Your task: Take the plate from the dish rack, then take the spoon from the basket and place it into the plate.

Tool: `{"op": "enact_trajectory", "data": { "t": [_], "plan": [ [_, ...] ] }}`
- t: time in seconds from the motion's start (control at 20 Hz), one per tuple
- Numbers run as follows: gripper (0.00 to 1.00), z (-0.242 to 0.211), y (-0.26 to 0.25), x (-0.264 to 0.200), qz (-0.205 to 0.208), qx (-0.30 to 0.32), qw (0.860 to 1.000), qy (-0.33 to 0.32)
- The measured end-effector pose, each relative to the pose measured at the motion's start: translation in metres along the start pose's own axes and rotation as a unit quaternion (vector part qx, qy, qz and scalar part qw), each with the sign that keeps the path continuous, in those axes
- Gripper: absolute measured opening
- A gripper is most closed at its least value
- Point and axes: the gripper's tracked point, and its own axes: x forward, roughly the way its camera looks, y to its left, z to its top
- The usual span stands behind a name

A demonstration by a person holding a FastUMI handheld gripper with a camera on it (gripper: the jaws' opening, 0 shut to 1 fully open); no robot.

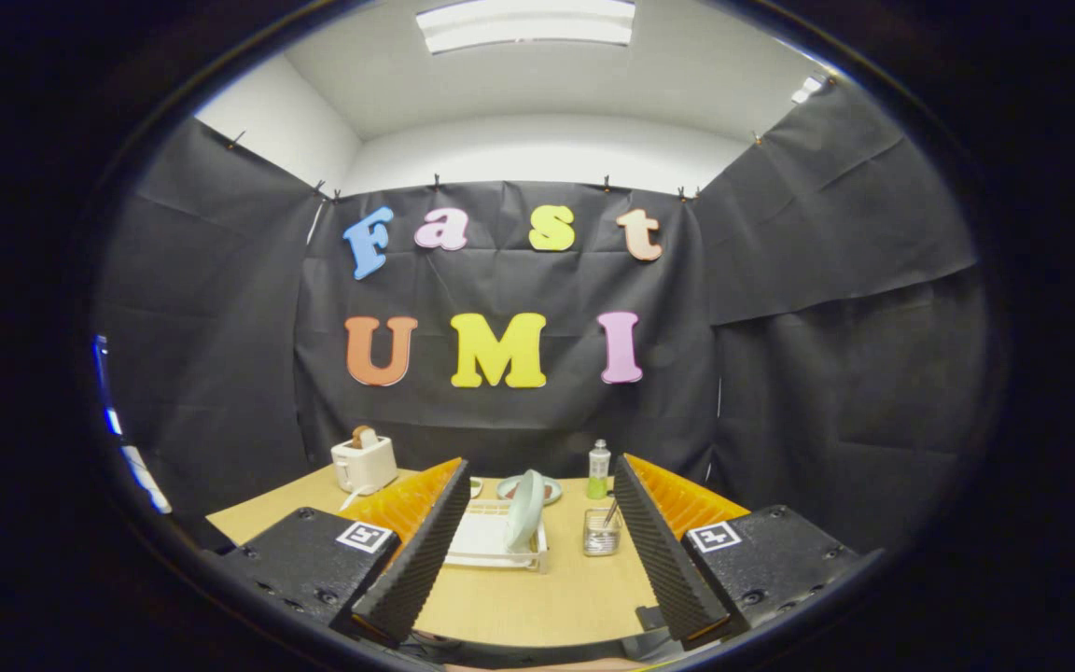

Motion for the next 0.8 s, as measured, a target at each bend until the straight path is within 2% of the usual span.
{"op": "enact_trajectory", "data": {
  "t": [0.35, 0.65, 0.8],
  "plan": [
    [0.99, -0.009, 0.001, 0.051, 0.009, 0.0, 0.998, 0.057],
    [0.99, -0.013, -0.006, 0.151, -0.017, -0.02, 0.994, 0.107],
    [1.0, -0.032, -0.007, 0.206, -0.019, -0.02, 0.985, 0.171]
  ]
}}
